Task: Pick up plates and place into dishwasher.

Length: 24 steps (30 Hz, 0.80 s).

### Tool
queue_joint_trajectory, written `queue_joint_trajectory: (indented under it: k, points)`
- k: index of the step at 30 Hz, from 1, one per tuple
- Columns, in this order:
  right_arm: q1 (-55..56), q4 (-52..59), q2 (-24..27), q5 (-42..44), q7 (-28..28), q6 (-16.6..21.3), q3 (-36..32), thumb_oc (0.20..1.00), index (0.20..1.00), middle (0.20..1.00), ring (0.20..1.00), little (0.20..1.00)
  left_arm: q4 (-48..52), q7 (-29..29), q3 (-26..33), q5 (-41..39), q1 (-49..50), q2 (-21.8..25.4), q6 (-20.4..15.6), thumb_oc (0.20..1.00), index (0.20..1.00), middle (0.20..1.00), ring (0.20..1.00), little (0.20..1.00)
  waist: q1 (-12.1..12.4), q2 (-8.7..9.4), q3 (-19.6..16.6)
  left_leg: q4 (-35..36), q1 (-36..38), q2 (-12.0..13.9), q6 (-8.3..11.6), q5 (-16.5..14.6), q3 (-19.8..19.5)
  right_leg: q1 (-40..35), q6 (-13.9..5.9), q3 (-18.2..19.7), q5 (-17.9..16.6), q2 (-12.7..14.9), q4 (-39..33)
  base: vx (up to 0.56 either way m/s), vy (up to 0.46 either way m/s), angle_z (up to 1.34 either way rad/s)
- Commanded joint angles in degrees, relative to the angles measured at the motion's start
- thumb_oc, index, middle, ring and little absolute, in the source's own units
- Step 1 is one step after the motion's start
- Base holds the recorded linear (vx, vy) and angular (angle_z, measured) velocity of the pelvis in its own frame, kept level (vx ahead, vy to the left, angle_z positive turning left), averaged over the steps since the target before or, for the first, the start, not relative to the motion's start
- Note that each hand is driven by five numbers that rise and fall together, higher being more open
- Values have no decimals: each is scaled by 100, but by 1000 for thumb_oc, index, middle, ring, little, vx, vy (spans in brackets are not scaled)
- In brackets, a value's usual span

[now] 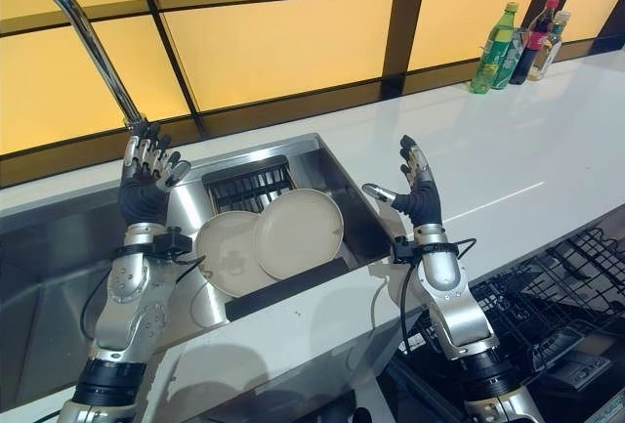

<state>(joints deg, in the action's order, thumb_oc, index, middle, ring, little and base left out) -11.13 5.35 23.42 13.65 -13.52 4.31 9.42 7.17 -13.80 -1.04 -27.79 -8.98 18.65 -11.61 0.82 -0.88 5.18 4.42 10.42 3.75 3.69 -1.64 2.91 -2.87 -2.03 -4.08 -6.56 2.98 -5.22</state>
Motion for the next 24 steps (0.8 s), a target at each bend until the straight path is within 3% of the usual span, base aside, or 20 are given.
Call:
queue_joint_trajectory:
  k: [1,14,24]
  points:
    - [-293,252,47,146,21,203,-157,1000,1000,1000,1000,1000,-56,217,-125,73,-330,251,-218,1000,1000,1000,1000,1000,-16,184,-295,-81,-609,57,28,259,-95,-333,-402,-286,615,437,316,0,0,0]
    - [-232,277,21,201,111,116,-200,1000,1000,1000,1000,1000,-83,554,-16,303,-278,428,56,1000,1000,1000,1000,1000,-30,146,-355,-69,-523,91,58,227,-24,-390,-444,-301,601,474,274,26,-1,1]
    - [-320,288,159,441,162,176,-172,1000,1000,1000,1000,1000,-429,942,-40,723,-451,886,367,1000,1000,1000,1000,1000,-76,104,-389,-67,-488,94,63,226,40,-383,-468,-285,595,505,289,31,14,1]
